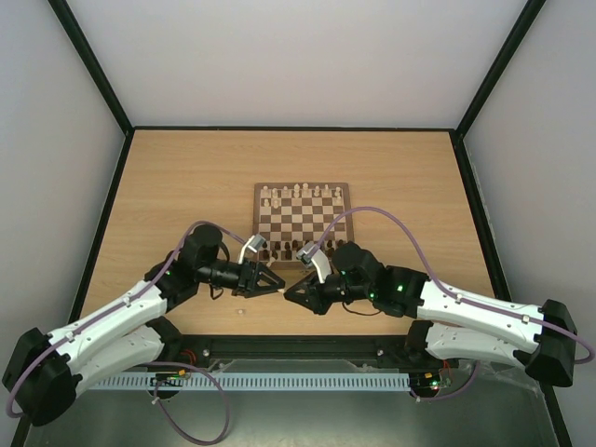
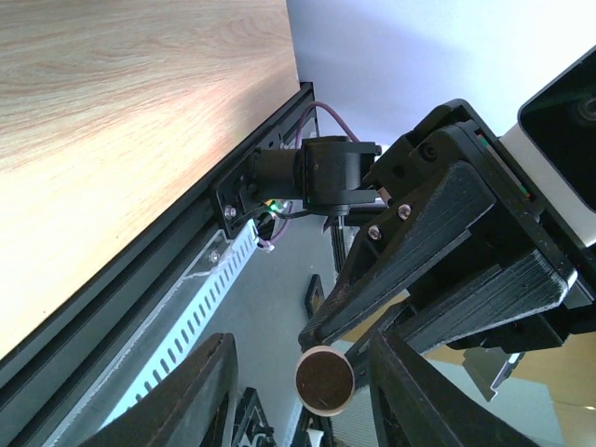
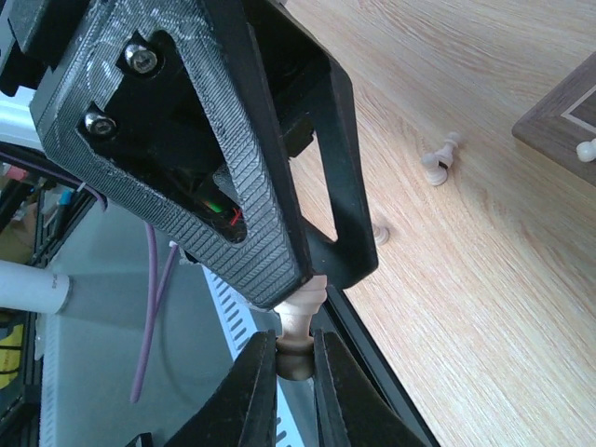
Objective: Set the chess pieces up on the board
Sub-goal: Place the chess piece on the chessboard.
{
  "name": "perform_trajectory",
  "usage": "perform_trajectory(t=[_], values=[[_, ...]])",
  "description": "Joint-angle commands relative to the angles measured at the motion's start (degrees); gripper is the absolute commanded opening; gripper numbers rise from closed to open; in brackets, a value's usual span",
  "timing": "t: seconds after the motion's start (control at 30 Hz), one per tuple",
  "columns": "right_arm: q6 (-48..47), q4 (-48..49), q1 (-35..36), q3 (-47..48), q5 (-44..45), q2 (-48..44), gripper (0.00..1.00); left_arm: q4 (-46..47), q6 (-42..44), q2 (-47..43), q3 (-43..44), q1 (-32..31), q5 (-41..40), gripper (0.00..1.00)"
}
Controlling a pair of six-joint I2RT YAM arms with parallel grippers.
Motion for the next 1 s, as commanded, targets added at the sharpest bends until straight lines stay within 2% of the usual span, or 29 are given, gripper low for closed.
perform_trajectory(t=[0.0,0.37,0.6,0.67,0.73,0.83,0.97], values=[[-1.27,0.89,-0.25,1.12,0.64,-0.83,0.10,2.64,-0.31,1.17,-0.37,0.26,1.30,0.39],[-1.76,0.99,-0.26,1.29,2.38,0.95,0.10,3.64,-1.01,1.52,-0.85,0.15,1.21,0.17],[-1.24,0.72,-0.26,1.77,4.77,1.29,0.10,3.68,-1.77,-0.30,-1.88,0.09,1.03,0.15],[-0.95,0.62,-0.24,1.90,5.52,1.31,0.14,3.59,-1.80,-0.56,-2.17,0.09,0.90,0.14],[-0.55,0.61,-0.26,1.91,6.30,1.16,0.24,3.62,-2.20,-0.96,-2.45,0.15,0.08,0.13],[0.00,1.30,-0.26,1.80,6.40,0.60,0.31,4.42,-3.75,-1.73,-3.11,0.18,-1.31,0.12],[1.13,3.36,-0.26,0.28,7.22,-0.93,0.34,8.12,-7.57,-3.33,-4.63,0.26,-3.45,0.11]])
